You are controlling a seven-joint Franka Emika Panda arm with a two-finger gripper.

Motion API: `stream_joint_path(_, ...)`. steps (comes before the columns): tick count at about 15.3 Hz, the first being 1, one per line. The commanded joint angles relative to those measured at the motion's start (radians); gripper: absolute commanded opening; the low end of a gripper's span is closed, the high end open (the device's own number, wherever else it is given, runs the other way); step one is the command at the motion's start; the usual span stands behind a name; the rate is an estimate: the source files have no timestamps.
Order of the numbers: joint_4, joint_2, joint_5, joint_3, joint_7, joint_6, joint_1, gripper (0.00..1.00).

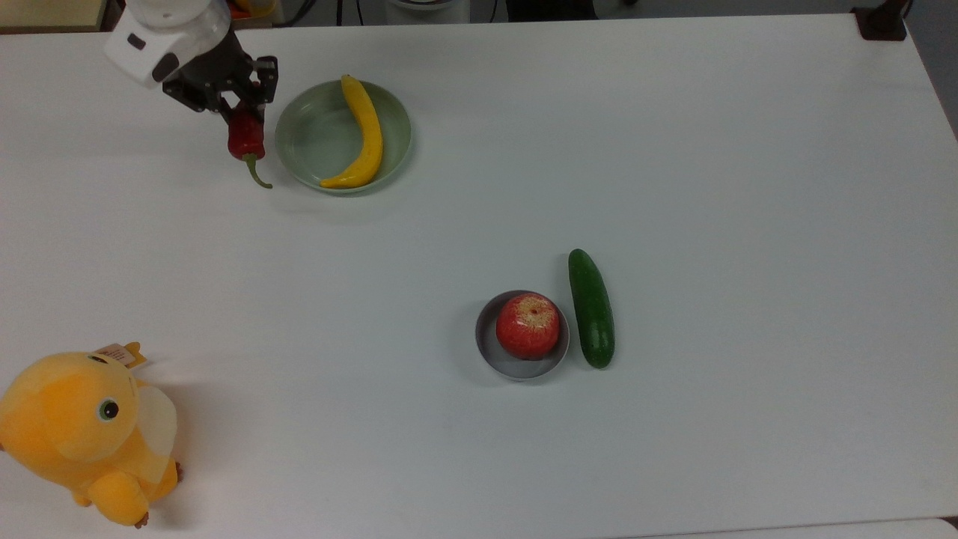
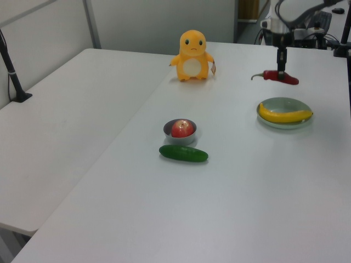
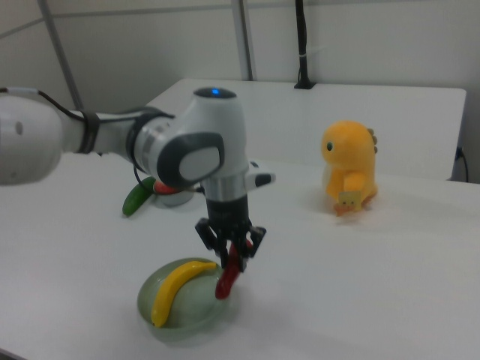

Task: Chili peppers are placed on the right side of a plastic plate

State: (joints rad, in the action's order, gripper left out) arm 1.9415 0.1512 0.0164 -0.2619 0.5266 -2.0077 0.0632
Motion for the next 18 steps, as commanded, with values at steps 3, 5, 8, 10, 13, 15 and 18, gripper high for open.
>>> stream_joint_path(3,0.108,0.068,-0.038,-0.003,0.019,-0.140,0.036,0.27)
stream_joint_path(5,0.140,0.087,-0.039,-0.003,0.019,-0.196,0.041,0.27)
stream_joint_path(8,0.140,0.088,-0.038,-0.003,0.018,-0.201,0.047,0.35)
stream_joint_path(10,0.140,0.088,-0.038,-0.003,0.018,-0.201,0.047,0.39)
stream_joint_path(13,0.139,0.088,-0.036,-0.003,0.004,-0.197,0.049,0.64)
stream_joint_path(15,0.137,0.085,-0.030,-0.003,0.000,-0.192,0.064,1.00)
stream_joint_path(18,0.122,0.062,-0.019,-0.003,-0.042,-0.184,0.063,1.00)
